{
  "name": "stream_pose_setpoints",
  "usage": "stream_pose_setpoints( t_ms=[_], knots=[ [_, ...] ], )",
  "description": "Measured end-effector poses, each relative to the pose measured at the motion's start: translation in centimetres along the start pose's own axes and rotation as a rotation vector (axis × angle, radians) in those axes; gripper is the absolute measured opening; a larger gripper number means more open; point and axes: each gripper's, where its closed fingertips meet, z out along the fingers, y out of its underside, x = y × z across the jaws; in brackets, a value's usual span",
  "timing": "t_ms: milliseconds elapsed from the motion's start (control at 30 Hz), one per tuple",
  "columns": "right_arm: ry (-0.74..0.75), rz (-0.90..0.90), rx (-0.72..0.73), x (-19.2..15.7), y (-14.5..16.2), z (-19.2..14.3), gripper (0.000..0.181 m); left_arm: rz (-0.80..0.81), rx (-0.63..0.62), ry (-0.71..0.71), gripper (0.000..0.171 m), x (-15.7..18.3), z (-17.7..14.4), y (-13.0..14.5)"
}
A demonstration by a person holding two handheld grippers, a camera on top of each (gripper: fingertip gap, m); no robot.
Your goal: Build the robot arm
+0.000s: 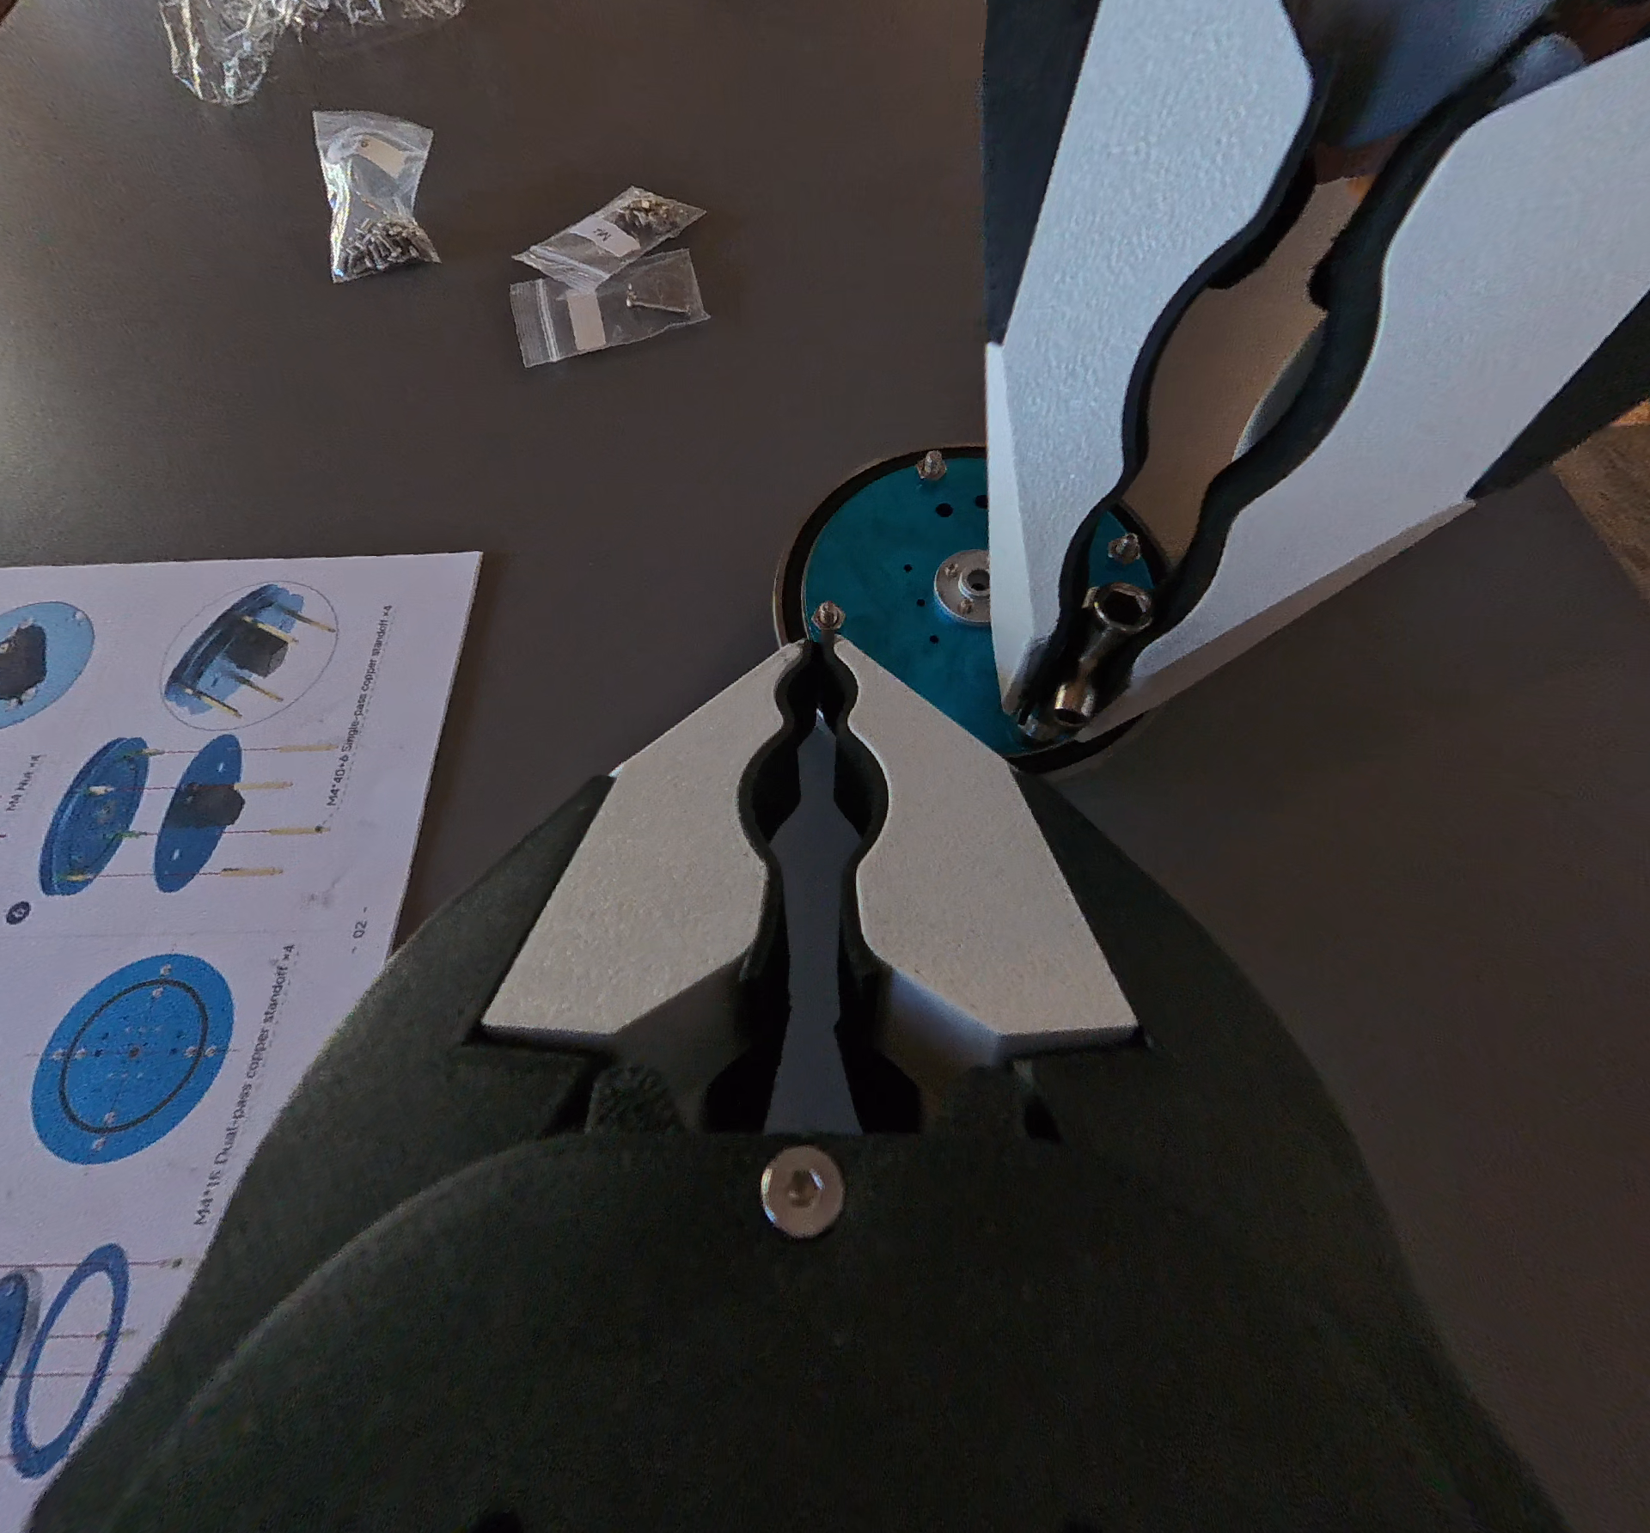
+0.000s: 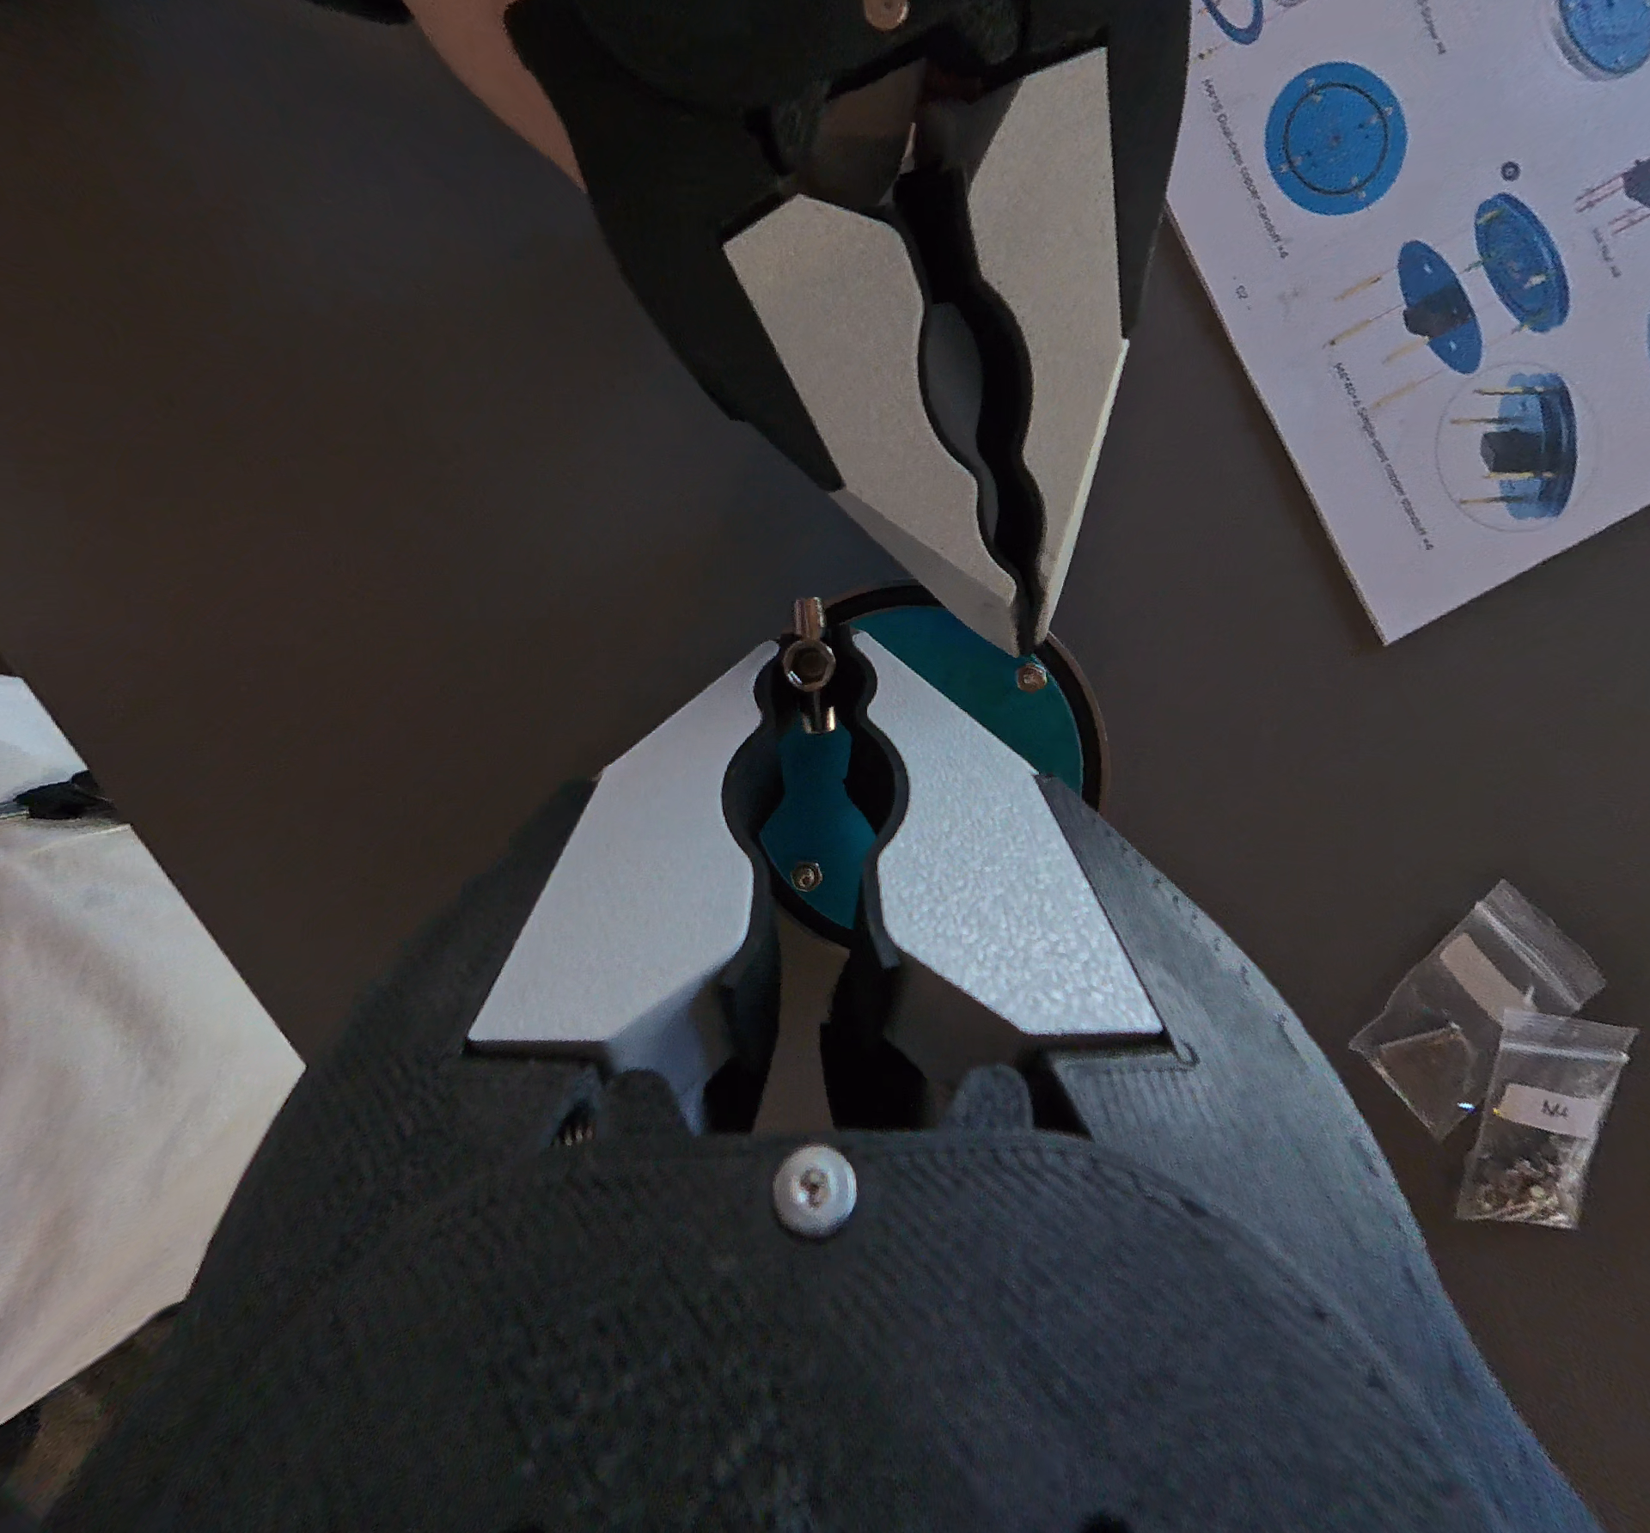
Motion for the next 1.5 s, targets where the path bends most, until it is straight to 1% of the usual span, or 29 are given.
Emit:
stream_pose_setpoints(
  t_ms=[67,133,200,233,267,300,333,367,433,467,533,633,733,967,1100,1367,1500],
  knots=[
    [0.010,-0.035,-0.005,-0.1,0.1,0.0,0.008,-0.013,0.007,-0.005,0.000,-0.1,0.1,-0.1],
    [-0.007,-0.072,-0.006,-0.3,0.1,-0.1,0.008,-0.031,0.013,-0.041,0.000,-0.8,-0.1,-0.1],
    [-0.015,-0.135,0.016,-0.6,0.2,-0.2,0.008,-0.088,0.077,-0.046,0.000,-1.3,-0.5,-1.0],
    [-0.015,-0.150,0.027,-0.7,0.2,-0.2,0.008,-0.123,0.093,-0.008,0.003,-1.0,-0.6,-1.3],
    [-0.016,-0.168,0.039,-0.8,0.3,-0.3,0.008,-0.153,0.087,0.026,0.013,-0.7,-0.5,-1.3],
    [-0.020,-0.178,0.048,-0.9,0.4,-0.3,0.008,-0.172,0.080,0.038,0.018,-0.7,-0.3,-1.2],
    [-0.024,-0.185,0.055,-1.0,0.4,-0.4,0.008,-0.177,0.081,0.048,0.024,-0.6,-0.2,-1.2],
    [-0.026,-0.193,0.062,-1.1,0.5,-0.5,0.008,-0.170,0.080,0.061,0.026,-0.3,-0.1,-1.1],
    [-0.036,-0.202,0.071,-1.3,0.7,-0.6,0.008,-0.131,0.072,0.094,0.024,0.5,0.1,-1.0],
    [-0.040,-0.197,0.071,-1.3,0.8,-0.6,0.008,-0.096,0.064,0.093,0.017,0.8,0.1,-1.0],
    [-0.046,-0.195,0.071,-1.3,0.8,-0.7,0.008,-0.026,0.065,0.064,0.013,0.8,0.1,-0.9],
    [-0.049,-0.193,0.064,-1.3,0.8,-0.7,0.008,0.016,0.027,0.075,0.011,1.3,0.5,-0.4],
    [-0.048,-0.194,0.054,-1.3,0.9,-0.7,0.008,0.056,0.027,0.049,0.007,1.2,0.6,-0.5],
    [-0.042,-0.160,0.028,-1.2,1.0,-0.7,0.008,0.015,0.031,0.049,0.003,1.2,0.6,-0.6],
    [-0.019,-0.123,0.015,-0.9,1.2,-0.8,0.008,0.032,0.022,0.009,0.002,1.0,0.5,-0.6],
    [0.049,0.020,0.005,0.7,2.6,-1.6,0.008,0.004,0.002,-0.045,0.001,0.3,0.2,-0.3],
    [0.070,0.125,-0.016,1.7,3.5,-2.1,0.008,0.018,-0.012,-0.072,0.001,0.3,0.4,-0.4]
  ],
)
